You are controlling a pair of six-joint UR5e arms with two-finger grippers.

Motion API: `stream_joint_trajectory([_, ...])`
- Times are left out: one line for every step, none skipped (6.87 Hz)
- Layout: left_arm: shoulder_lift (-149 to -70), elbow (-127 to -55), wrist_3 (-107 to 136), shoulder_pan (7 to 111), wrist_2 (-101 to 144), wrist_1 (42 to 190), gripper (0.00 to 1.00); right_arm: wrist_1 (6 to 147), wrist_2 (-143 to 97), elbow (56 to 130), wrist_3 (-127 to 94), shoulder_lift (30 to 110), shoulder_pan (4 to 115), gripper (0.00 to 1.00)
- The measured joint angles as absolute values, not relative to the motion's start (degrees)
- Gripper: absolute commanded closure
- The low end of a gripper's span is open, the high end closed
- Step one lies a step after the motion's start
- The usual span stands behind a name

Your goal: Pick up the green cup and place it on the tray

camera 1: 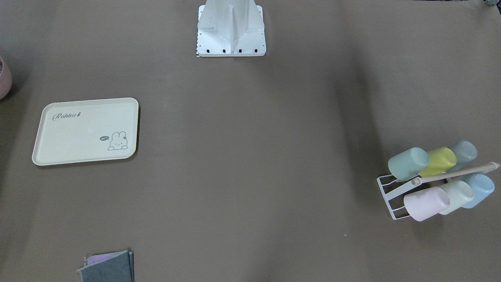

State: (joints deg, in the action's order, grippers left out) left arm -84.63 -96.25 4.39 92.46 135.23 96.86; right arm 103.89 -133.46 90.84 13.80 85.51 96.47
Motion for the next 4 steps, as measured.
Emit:
stream_joint_trajectory([-84.5,-96.2,4.3,92.5,135.3,96.9,0.02,103.9,-133.5,90.9,13.8,85.5,96.5,0.00])
stream_joint_trajectory([-84.2,-96.2,4.2,92.5,135.3,97.1,0.02,103.9,-133.5,90.9,13.8,85.5,96.4,0.00])
stream_joint_trajectory([-83.9,-96.2,4.2,92.5,135.2,97.2,0.02,103.9,-133.5,90.9,13.8,85.5,96.4,0.00])
stream_joint_trajectory([-83.8,-96.2,4.2,92.5,135.2,97.3,0.02,103.9,-133.6,90.9,13.8,85.5,96.4,0.00])
